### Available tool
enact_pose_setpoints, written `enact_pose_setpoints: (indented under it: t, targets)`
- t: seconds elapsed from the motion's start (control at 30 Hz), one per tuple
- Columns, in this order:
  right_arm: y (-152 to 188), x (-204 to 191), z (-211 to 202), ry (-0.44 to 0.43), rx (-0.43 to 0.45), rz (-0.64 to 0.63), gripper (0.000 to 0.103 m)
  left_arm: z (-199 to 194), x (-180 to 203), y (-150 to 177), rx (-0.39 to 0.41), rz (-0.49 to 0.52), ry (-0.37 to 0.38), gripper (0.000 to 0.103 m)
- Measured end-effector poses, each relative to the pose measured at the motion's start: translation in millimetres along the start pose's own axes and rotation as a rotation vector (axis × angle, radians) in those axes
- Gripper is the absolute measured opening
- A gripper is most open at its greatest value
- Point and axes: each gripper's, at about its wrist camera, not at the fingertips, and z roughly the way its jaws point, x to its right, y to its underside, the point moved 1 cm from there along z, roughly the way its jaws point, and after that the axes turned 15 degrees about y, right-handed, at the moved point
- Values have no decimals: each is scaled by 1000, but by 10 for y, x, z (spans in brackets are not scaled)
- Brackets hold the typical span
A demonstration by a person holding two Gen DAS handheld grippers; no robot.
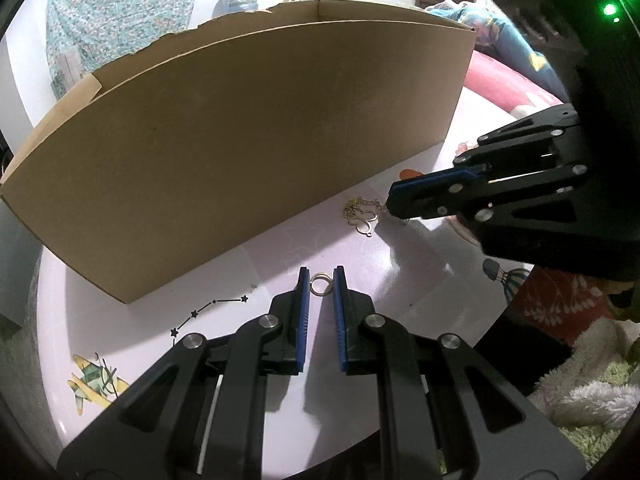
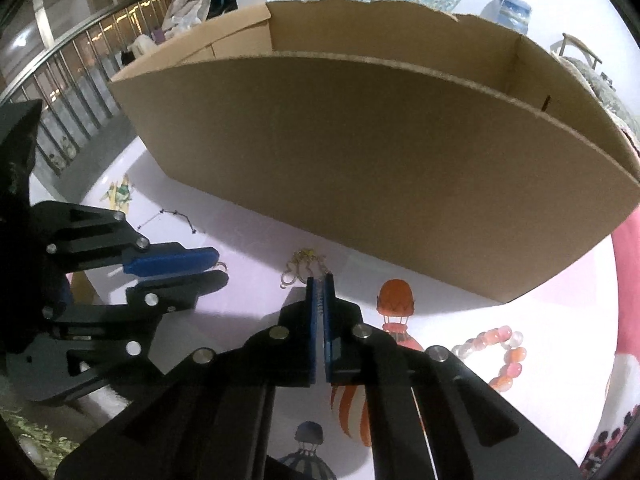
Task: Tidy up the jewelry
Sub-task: 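Lift the gold ring with the left gripper while the right gripper lifts the silver charm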
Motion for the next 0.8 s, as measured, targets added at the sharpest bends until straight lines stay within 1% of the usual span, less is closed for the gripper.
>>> enact_pose_setpoints:
  t: [0.33, 0.43, 0.47, 0.53, 0.57, 0.6, 0.73, 0.8]
  targets:
    - [10, 65, -259, -9, 42, 39, 3, -1, -25, -3, 11, -6, 1, 11]
    - [12, 63, -242, -24, 21, 30, 3, 3, -24, 1, 14, -7, 3, 11]
    - [6, 64, -220, -8, 15, 25, 3, -6, -18, 13, 14, -6, 3, 11]
    - [5, 35, -170, -1, -6, 11, 12, -12, -21, 23, 15, -6, 3, 11]
    - [3, 13, -139, 11, -11, 2, 24, -6, -14, 15, 15, -6, 2, 11]
    - [7, -7, -117, 27, -5, -6, 30, -13, -20, 25, 15, -6, 3, 11]
    - [4, -75, 5, 63, -34, -50, 30, -14, -21, 26, 15, -6, 3, 11]
    - [-4, -69, 28, 54, -45, -55, 26, -14, -19, 27, 16, -6, 4, 11]
